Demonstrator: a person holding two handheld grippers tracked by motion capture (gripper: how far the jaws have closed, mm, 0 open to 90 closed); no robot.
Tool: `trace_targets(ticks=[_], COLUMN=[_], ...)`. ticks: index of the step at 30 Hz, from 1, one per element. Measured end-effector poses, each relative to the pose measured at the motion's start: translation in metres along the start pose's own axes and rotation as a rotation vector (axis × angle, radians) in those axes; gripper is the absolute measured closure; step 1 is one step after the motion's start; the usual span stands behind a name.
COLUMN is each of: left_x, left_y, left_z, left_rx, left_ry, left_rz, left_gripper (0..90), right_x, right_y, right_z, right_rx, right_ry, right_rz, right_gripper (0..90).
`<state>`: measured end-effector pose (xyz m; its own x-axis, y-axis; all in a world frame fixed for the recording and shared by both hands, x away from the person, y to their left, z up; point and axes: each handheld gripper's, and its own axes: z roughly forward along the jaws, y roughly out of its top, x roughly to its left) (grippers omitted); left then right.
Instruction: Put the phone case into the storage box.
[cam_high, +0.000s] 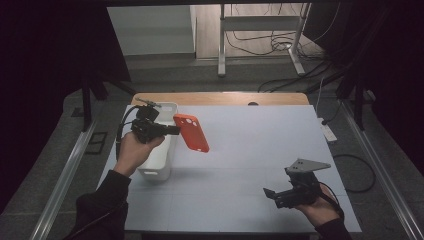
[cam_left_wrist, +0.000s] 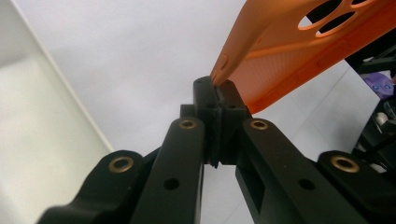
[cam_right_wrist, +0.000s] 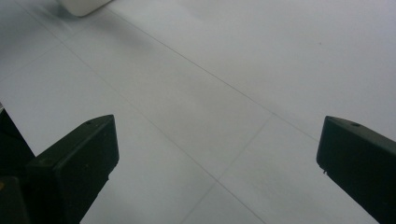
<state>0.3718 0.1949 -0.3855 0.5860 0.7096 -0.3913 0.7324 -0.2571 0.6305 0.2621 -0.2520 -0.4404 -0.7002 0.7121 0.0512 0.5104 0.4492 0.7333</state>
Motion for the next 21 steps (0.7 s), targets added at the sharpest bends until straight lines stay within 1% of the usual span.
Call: trace_targets(ticks=[3,7,13,16,21], left_x=[0.003,0.007,0.014,0.017,0.021], left_y=[0.001,0.004,0.008,0.009,0.013], left_z=[-0.002,-0.008,-0.016,-0.02,-0.026], left_rx=[-0.003,-0.006,-0.013,-0.014,-0.014], left_ry=[0.005,0.02,0.028,0.034,0.052], left_rz=[-0.005,-0.016,-0.024,-0.028,-0.031], left_gripper=[89.4,89.4,89.4,89.4,89.4], right_x=[-0.002,-0.007,-0.016,-0.019,-0.022], right_y=[-0.003,-0.01,-0.021,-0.027,-0.032], right_z=[-0.003,-0.01,-0.019,-0.025,-0.031], right_rx=[0.002,0.0,0.007,0.0,-0.008], right_ry=[-0.008,-0.032,-0.085,-0.106,-0.12], right_rz=[0.008,0.029,0.056,0.083,0.111], right_gripper=[0.0,0.0,0.0,0.0,0.0])
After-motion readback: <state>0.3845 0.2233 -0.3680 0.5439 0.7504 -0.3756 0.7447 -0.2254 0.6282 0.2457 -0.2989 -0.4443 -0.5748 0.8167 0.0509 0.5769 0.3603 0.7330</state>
